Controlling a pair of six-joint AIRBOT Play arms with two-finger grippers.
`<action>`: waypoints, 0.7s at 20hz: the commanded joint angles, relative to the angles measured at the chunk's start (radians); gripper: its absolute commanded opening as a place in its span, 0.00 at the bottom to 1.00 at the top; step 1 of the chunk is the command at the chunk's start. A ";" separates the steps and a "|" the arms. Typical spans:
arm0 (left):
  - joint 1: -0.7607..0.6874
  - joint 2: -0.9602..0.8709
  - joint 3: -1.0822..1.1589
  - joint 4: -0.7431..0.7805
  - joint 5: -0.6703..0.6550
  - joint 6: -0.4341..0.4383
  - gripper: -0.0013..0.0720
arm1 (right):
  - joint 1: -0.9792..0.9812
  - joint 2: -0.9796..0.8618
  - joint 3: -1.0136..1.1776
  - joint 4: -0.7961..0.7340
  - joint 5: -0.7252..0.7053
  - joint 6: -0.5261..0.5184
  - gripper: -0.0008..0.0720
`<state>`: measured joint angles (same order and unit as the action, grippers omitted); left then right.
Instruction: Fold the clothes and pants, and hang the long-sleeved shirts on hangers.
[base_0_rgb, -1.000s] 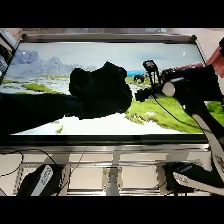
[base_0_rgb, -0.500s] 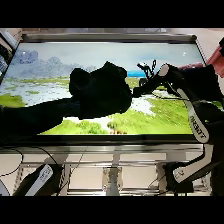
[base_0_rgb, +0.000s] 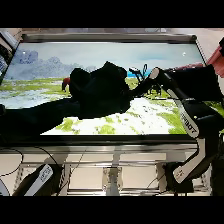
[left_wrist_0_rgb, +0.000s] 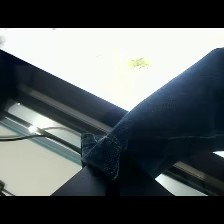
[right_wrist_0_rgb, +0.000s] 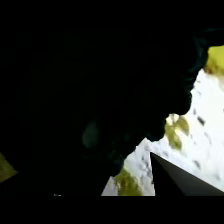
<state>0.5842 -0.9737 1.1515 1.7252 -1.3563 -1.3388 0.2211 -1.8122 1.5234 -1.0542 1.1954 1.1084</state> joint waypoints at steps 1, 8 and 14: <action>0.002 0.000 0.000 -0.005 -0.002 0.000 0.07 | 0.020 -0.007 0.002 -0.018 0.080 -0.004 0.86; 0.002 -0.009 0.000 -0.006 -0.003 0.003 0.07 | 0.047 -0.016 0.000 -0.067 -0.041 0.048 0.84; 0.002 -0.012 0.000 -0.009 -0.001 0.005 0.07 | 0.110 -0.043 0.023 -0.076 -0.133 0.127 0.05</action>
<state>0.5846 -0.9833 1.1515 1.7176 -1.3590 -1.3357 0.3119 -1.8507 1.5299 -1.1221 1.1130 1.1973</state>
